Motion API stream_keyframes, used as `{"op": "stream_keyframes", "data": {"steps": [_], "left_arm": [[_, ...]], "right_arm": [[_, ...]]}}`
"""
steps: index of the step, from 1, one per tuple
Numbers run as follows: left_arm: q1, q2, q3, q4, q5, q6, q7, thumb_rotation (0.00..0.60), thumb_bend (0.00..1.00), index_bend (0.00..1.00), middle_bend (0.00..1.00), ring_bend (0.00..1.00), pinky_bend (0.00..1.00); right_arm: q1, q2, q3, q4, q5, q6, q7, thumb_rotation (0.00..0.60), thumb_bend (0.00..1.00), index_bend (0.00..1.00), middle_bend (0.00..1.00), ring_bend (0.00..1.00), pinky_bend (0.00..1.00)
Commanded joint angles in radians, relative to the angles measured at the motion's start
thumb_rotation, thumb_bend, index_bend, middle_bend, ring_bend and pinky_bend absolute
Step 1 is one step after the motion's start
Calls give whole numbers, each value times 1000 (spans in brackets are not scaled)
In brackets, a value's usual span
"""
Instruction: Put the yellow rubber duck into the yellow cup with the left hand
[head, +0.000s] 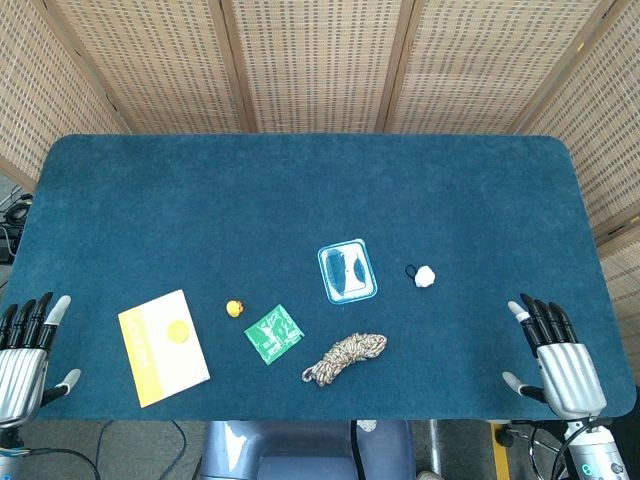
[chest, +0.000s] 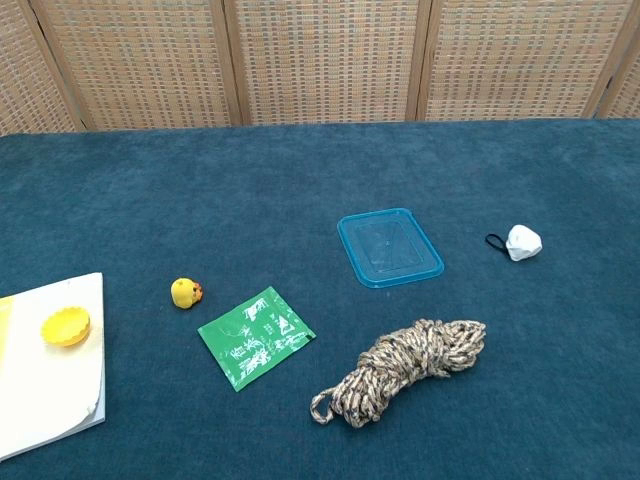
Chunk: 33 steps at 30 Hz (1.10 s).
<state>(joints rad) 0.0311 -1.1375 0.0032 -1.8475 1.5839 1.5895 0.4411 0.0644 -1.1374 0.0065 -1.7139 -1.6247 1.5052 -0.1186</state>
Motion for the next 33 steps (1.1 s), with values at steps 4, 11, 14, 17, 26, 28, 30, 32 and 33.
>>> {"op": "stream_keyframes", "data": {"steps": [4, 11, 14, 17, 26, 28, 30, 32, 33], "left_arm": [[0, -3, 1, 2, 0, -2, 5, 600, 187, 0, 0, 0, 0], [-1, -4, 2, 3, 3, -1, 4, 600, 188, 0, 0, 0, 0], [0, -3, 2, 4, 6, 1, 1, 600, 188, 0, 0, 0, 0], [0, -3, 3, 4, 10, 3, 0, 600, 187, 0, 0, 0, 0], [-7, -6, -1, 11, 25, 4, -16, 600, 187, 0, 0, 0, 0], [-11, -7, -1, 14, 26, -2, -17, 600, 186, 0, 0, 0, 0], [-16, -10, -2, 14, 27, -9, -15, 600, 186, 0, 0, 0, 0], [-21, -12, -2, 13, 32, -15, -9, 600, 187, 0, 0, 0, 0], [-23, -13, -2, 13, 34, -17, -7, 600, 187, 0, 0, 0, 0]], "right_arm": [[-1, 1, 0, 0, -4, 5, 4, 600, 0, 58, 0, 0, 0], [-3, 4, 1, -1, -4, 9, 10, 600, 0, 59, 0, 0, 0], [-3, 4, 0, -1, -6, 9, 9, 600, 0, 59, 0, 0, 0], [-4, 5, 0, -2, -7, 11, 9, 600, 0, 59, 0, 0, 0], [-2, 3, 3, -1, 4, 3, 5, 600, 0, 59, 0, 0, 0], [-2, 2, 4, 0, 8, 1, 4, 600, 0, 59, 0, 0, 0], [-1, 2, 5, 0, 12, -1, 4, 600, 0, 58, 0, 0, 0], [-2, 2, 5, -1, 14, -2, 3, 600, 0, 58, 0, 0, 0], [-2, 3, 5, -1, 14, -2, 4, 600, 0, 58, 0, 0, 0]]}}
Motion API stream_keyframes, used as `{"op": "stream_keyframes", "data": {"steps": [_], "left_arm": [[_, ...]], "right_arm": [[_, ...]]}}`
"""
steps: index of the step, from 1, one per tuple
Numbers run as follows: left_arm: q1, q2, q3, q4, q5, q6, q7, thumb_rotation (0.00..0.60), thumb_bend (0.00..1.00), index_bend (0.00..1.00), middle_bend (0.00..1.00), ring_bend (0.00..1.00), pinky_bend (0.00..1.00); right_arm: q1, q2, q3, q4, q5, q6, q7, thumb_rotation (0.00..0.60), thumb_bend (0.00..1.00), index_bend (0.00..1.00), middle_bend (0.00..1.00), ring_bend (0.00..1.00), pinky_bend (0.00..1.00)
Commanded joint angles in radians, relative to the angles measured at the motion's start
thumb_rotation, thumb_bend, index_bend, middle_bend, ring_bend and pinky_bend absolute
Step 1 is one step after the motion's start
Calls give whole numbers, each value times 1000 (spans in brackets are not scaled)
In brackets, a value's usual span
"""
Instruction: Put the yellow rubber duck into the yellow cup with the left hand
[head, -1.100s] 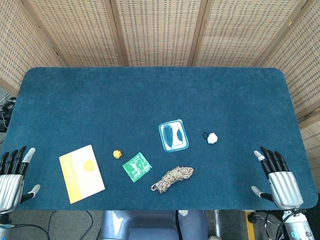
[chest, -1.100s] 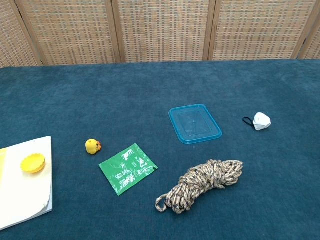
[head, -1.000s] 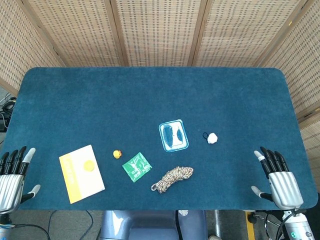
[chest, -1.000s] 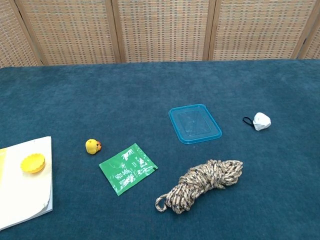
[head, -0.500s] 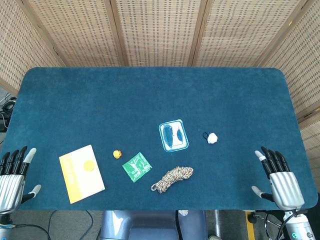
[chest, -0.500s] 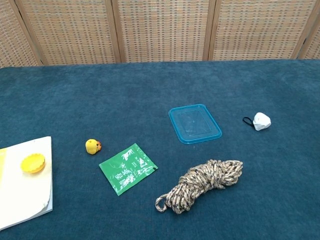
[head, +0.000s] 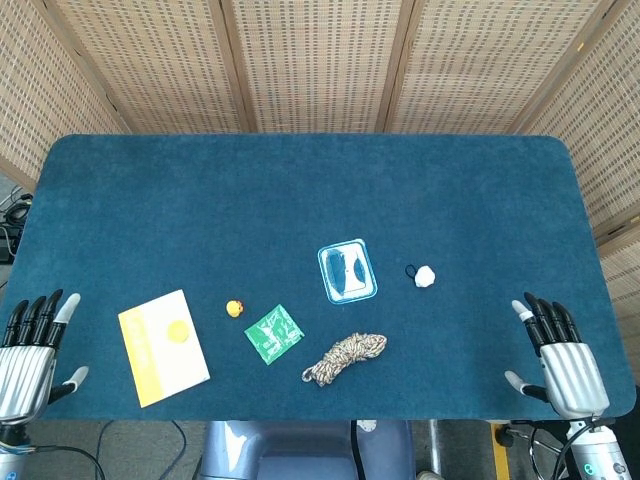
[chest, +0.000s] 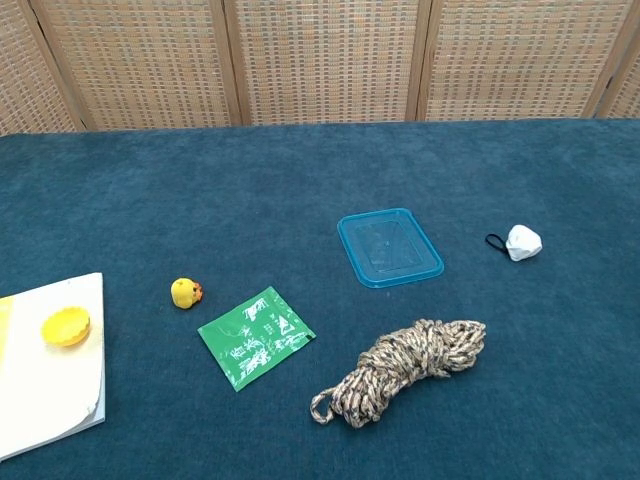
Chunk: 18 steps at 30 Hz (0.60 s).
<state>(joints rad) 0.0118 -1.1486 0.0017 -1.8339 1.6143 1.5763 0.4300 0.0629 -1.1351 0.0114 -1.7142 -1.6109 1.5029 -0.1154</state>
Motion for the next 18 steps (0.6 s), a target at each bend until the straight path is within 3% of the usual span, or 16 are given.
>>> {"op": "stream_keyframes", "data": {"steps": [1, 10, 18], "left_arm": [[-6, -4, -1, -1, 8, -6, 6, 600, 187, 0, 0, 0, 0], [-113, -11, -31, 24, 55, -122, 7, 600, 189, 0, 0, 0, 0], [-260, -28, -74, 48, 21, -315, -34, 600, 191, 8, 0, 0, 0]], "right_arm": [[-1, 2, 0, -2, 1, 2, 3, 600, 0, 59, 0, 0, 0], [-2, 7, 0, -2, 5, -1, 19, 600, 0, 59, 0, 0, 0], [5, 8, 9, -1, 26, -14, 30, 600, 0, 60, 0, 0, 0]]}}
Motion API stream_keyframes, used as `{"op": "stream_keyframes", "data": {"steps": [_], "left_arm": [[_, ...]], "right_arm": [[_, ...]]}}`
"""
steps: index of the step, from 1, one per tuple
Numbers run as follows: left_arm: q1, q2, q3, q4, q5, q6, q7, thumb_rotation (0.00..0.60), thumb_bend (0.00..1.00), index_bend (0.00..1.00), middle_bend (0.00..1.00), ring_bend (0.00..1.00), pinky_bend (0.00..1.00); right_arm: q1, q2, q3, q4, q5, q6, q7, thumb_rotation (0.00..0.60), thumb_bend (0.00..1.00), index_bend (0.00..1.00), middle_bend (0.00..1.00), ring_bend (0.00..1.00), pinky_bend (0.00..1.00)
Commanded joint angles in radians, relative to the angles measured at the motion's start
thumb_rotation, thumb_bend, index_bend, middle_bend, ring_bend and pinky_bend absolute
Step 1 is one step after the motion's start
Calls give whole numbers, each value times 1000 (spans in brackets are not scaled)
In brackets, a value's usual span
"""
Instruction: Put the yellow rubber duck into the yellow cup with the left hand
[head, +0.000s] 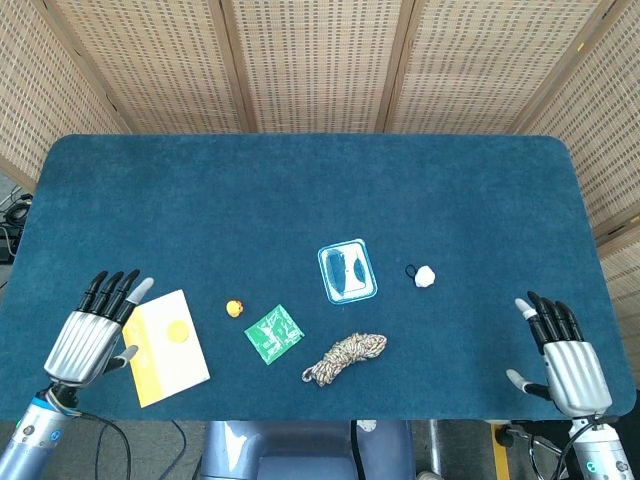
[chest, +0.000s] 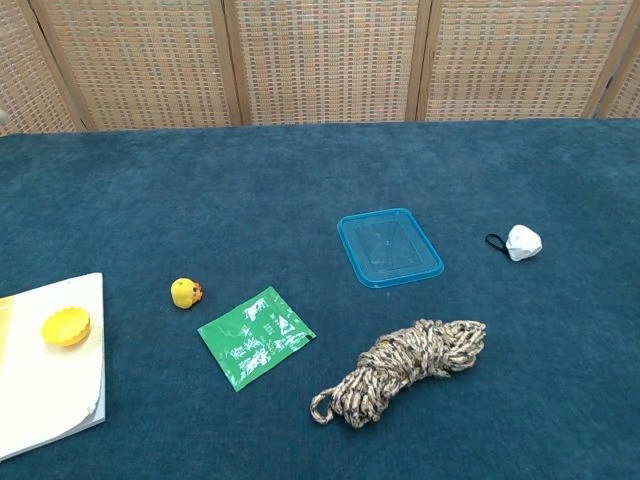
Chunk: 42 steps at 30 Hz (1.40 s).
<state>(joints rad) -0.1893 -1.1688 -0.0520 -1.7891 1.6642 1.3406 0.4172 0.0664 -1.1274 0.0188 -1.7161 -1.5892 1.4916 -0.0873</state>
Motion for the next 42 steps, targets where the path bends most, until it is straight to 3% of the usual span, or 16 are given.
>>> {"op": "stream_keyframes", "data": {"steps": [1, 9, 16, 27, 42], "left_arm": [[-77, -11, -26, 3, -41, -105, -24, 600, 192, 19, 0, 0, 0], [-200, -100, -84, 39, -154, -247, 49, 600, 247, 252, 0, 0, 12], [-282, -164, -118, 41, -267, -321, 154, 600, 261, 375, 0, 0, 15], [-408, -262, -121, 90, -481, -412, 366, 600, 299, 389, 0, 0, 16], [-469, -325, -64, 169, -600, -414, 405, 600, 301, 309, 0, 0, 16]], "right_arm": [[2, 0, 2, 2, 8, -6, 4, 600, 0, 60, 0, 0, 0], [6, 9, 9, 2, 26, -16, 30, 600, 0, 60, 0, 0, 0], [8, 18, 10, 4, 30, -21, 56, 600, 0, 60, 0, 0, 0], [10, 35, 19, 6, 42, -21, 110, 600, 0, 60, 0, 0, 0], [12, 41, 21, 10, 47, -25, 135, 600, 0, 60, 0, 0, 0]]}}
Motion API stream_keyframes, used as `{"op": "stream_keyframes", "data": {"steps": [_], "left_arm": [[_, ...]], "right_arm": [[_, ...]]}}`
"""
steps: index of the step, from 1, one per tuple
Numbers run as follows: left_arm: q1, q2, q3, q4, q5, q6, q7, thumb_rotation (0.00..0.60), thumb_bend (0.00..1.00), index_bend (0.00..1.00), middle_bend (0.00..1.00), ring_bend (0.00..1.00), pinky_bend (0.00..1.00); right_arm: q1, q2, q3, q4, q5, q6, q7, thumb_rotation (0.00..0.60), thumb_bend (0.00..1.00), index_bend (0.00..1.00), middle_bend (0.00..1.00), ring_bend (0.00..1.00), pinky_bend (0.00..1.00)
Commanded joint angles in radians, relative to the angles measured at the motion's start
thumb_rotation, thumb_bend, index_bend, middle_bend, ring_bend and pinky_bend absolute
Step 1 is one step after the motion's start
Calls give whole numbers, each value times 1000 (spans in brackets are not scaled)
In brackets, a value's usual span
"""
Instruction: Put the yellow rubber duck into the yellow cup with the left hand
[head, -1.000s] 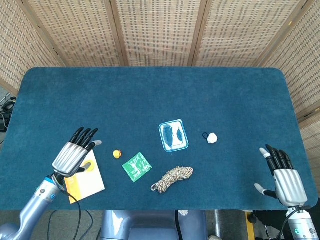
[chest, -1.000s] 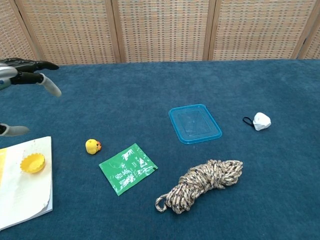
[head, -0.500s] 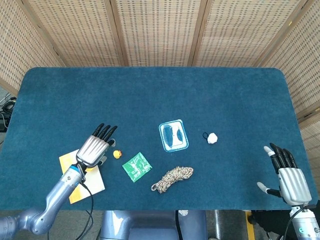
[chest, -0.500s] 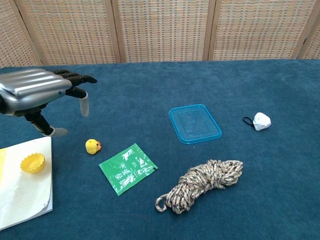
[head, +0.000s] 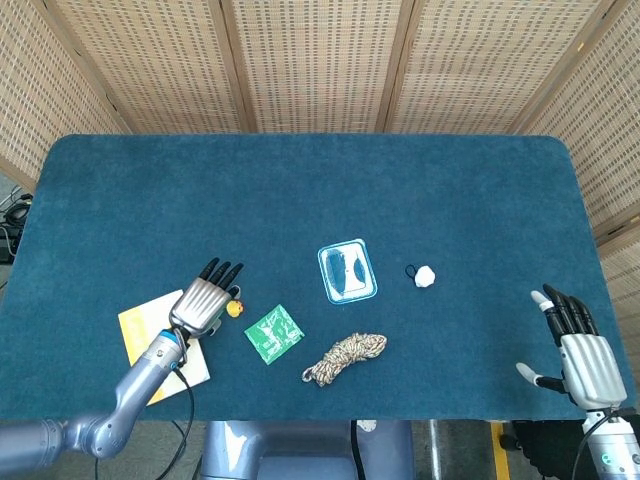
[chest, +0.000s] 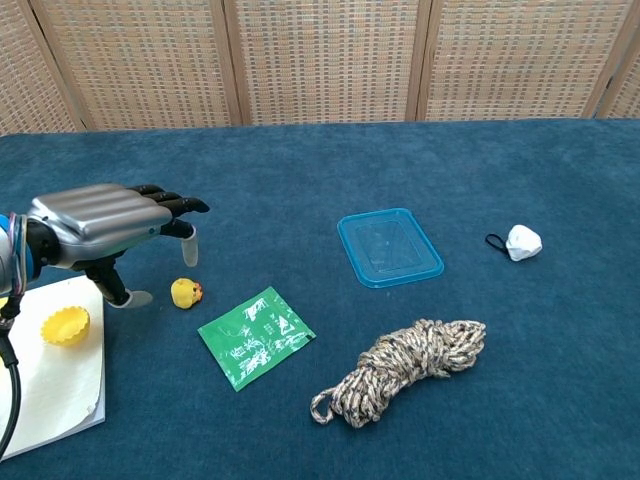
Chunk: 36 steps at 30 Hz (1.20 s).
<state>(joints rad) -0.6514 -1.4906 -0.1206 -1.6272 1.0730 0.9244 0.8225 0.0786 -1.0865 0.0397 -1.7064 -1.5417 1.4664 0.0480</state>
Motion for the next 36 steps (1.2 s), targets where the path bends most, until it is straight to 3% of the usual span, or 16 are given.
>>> {"op": "stream_keyframes", "data": {"steps": [1, 9, 36], "left_arm": [[-10, -3, 7, 9, -11, 3, -2, 600, 302, 306, 0, 0, 16], [-43, -29, 36, 44, -33, 3, 13, 600, 303, 298, 0, 0, 17], [-102, -82, 83, 98, -108, 28, 28, 600, 323, 459, 0, 0, 30]], "right_arm": [[0, 0, 0, 0, -1, 0, 0, 600, 0, 60, 0, 0, 0], [2, -2, -1, 1, 0, -3, -3, 600, 0, 61, 0, 0, 0], [3, -2, 3, 9, 4, -2, 22, 600, 0, 60, 0, 0, 0]]}}
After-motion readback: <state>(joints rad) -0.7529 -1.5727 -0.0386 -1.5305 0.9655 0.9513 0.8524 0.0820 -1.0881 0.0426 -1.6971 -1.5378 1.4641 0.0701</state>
